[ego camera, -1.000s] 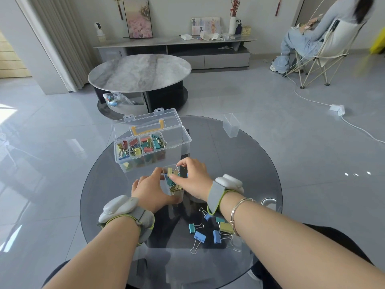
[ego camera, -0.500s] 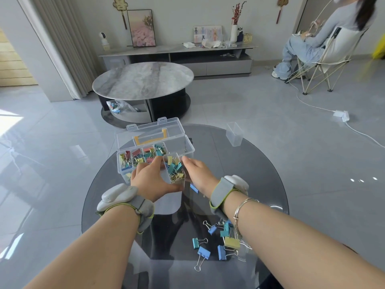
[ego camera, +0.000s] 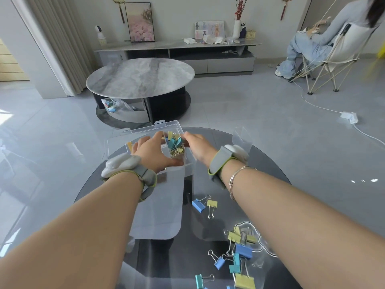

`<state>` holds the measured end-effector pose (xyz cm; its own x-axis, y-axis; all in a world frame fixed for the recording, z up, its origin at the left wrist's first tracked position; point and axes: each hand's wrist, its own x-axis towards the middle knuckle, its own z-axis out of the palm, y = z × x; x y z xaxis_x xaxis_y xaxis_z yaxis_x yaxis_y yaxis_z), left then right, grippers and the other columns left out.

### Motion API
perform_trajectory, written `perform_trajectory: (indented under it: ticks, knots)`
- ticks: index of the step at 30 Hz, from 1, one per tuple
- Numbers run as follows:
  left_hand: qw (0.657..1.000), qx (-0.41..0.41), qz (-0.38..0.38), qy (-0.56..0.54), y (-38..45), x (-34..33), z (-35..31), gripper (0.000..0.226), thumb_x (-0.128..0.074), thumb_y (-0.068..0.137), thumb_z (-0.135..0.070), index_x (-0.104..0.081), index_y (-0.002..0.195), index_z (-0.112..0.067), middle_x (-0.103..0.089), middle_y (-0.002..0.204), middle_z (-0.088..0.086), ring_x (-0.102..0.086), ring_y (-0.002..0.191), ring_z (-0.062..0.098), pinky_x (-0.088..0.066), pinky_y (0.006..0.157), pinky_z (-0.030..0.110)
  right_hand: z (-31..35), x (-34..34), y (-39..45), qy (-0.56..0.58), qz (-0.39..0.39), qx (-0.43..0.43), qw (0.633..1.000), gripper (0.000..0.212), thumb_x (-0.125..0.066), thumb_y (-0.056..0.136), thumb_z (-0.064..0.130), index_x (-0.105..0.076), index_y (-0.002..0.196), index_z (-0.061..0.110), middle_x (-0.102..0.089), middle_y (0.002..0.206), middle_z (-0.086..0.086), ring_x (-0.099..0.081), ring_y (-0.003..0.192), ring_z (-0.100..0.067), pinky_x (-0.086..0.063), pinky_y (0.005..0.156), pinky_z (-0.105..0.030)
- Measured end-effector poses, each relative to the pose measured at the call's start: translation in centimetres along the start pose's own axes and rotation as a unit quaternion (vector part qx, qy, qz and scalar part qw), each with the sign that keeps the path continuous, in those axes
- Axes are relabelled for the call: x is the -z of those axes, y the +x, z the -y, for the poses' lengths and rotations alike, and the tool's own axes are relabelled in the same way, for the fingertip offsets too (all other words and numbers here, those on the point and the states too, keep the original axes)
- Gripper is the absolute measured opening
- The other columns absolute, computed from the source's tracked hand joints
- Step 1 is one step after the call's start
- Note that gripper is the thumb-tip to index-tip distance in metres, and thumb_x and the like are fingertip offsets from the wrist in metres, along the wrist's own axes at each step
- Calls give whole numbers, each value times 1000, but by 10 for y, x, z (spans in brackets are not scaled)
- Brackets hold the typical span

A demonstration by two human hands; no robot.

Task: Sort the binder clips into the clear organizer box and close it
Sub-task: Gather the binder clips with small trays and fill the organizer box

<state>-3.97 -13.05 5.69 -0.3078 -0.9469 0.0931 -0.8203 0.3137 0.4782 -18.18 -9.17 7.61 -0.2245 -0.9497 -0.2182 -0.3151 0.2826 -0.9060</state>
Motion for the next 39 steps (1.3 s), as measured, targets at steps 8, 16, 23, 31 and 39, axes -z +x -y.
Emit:
perform_trajectory:
  ticks: [8,16,23,31,39]
  knots:
    - [991,2,67,115,3,-19,36,115,-43,41,-98,-29,140,-41,-33,152,-8,-11,146,29,0,117,52,-10,-22,21,-101,61,-51,992,55,-16,102,38,-57,118,5,-52,132,-17,-47,118,-27,-32,95,-31]
    - [988,-30,82,127,-3,-18,36,126,-44,47,-94,11,147,-43,-18,158,-8,-6,147,29,10,114,52,1,-26,24,-135,58,-72,987,47,-12,103,36,-37,70,13,-50,89,-18,-44,86,-27,-32,97,-36]
    - [986,-35,78,142,-1,-18,41,113,-37,51,-97,2,146,-49,-11,159,-12,-5,147,26,15,110,55,-7,-10,26,-87,-13,-8,996,54,-22,100,32,-64,113,0,-70,109,-14,-60,109,-30,-41,94,-31]
    - [982,-63,83,156,3,-22,18,112,-31,50,-96,-5,147,-47,-12,159,-10,-6,147,27,16,109,57,-24,39,23,-124,-158,29,979,39,-31,98,19,-64,104,0,-68,105,-18,-60,101,-35,-49,90,-39]
    - [976,-107,75,172,20,-48,-11,121,-24,40,-104,-9,146,-47,-17,158,-10,-7,147,29,14,108,57,-57,95,21,-240,-229,13,943,34,-37,95,13,-66,111,10,-55,121,-16,-46,117,-37,-42,97,-39]
